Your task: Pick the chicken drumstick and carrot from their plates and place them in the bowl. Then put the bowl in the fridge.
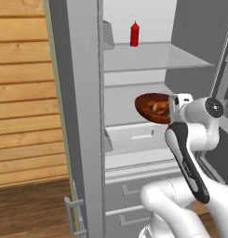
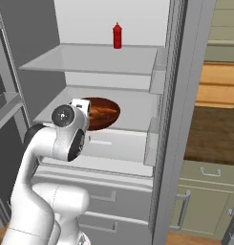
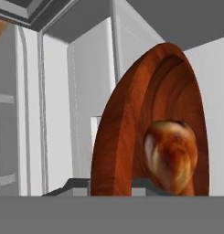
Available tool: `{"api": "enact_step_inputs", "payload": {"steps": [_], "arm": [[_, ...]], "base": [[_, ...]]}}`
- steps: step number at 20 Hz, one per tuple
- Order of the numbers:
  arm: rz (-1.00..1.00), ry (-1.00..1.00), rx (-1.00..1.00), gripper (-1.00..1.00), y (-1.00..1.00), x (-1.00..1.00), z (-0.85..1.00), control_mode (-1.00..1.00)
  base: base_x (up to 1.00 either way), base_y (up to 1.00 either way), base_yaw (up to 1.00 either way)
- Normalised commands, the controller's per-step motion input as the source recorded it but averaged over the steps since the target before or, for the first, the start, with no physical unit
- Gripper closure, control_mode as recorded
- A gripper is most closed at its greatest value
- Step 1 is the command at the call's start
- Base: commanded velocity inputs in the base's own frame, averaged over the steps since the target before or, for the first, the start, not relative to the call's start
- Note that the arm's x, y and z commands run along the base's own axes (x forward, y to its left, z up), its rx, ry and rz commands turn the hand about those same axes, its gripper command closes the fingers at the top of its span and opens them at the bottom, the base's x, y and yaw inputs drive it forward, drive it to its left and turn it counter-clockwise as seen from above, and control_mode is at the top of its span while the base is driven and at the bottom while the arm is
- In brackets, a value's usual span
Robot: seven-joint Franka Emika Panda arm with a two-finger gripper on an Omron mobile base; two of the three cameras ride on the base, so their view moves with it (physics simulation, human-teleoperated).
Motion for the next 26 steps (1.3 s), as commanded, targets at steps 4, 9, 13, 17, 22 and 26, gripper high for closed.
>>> {"api": "enact_step_inputs", "payload": {"steps": [4, 9, 13, 17, 22, 26], "arm": [[0.00, 0.01, 0.03, 1.00, 0.00, 0.78, -0.39, -1.00], [0.00, 0.02, 0.03, 1.00, 0.00, 0.65, -0.33, -1.00], [0.00, 0.08, 0.03, 1.00, 0.00, 0.67, -0.12, -1.00], [0.00, 0.14, 0.02, 1.00, 0.00, 0.77, -0.04, -1.00], [0.00, 0.11, 0.01, 1.00, 0.00, 0.60, -0.09, -1.00], [0.00, 0.00, 0.00, 1.00, 0.00, 0.27, 0.00, -1.00]], "base": [[0.00, 0.00, 0.00], [0.00, 0.00, 0.00], [0.00, 0.00, 0.00], [0.00, 0.00, 0.00], [0.00, 0.00, 0.00], [0.00, 0.00, 0.00]]}}
